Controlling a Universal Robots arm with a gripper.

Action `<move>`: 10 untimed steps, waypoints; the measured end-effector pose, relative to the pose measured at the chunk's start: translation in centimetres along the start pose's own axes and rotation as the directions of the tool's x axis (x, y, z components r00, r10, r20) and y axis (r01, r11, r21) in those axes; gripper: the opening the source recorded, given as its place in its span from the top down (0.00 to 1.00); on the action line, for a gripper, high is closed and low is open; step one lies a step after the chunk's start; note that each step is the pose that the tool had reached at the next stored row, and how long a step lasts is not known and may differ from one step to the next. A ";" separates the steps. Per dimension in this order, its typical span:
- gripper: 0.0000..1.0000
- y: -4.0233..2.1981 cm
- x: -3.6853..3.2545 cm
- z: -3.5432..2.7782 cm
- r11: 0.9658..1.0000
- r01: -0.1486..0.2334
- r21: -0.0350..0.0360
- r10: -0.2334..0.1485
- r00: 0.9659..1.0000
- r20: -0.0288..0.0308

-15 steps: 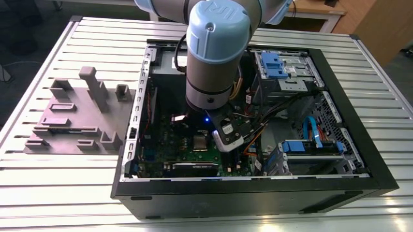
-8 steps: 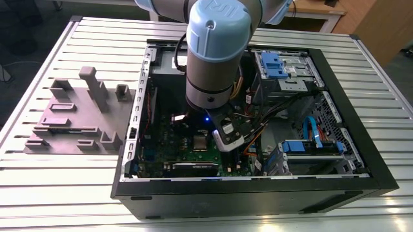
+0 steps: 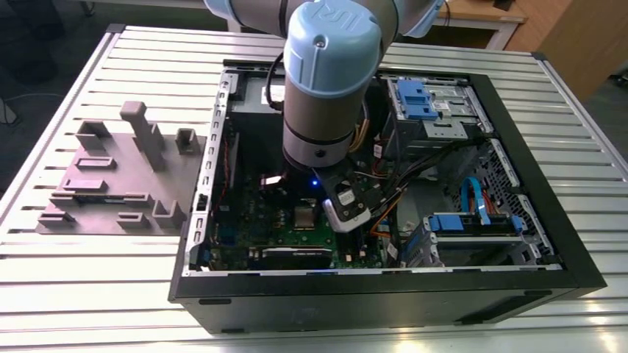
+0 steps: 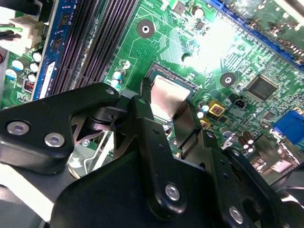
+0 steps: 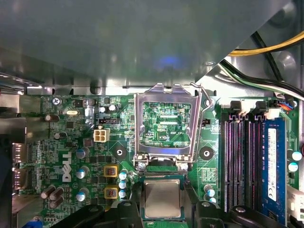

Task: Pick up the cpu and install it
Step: 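Place the cpu into insertion slot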

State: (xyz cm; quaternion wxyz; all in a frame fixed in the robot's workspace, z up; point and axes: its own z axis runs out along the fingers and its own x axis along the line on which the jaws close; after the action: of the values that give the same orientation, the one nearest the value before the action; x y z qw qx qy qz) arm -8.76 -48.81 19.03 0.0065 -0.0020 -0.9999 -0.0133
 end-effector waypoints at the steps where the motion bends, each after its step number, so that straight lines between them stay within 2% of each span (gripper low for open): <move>1: 0.56 0.00 0.00 0.01 1.000 0.000 0.000 0.000 1.000 0.000; 6: 0.56 0.00 0.00 0.01 1.000 0.000 0.000 0.000 1.000 0.000; 8: 0.56 0.01 -0.01 0.01 1.000 0.000 0.003 0.000 1.000 0.000; 10: 0.56 0.01 -0.01 0.00 1.000 -0.002 0.009 0.002 1.000 0.000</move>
State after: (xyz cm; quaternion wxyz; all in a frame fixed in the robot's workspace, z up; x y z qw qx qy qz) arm -8.75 -48.79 19.03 0.0063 -0.0030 -0.9999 -0.0085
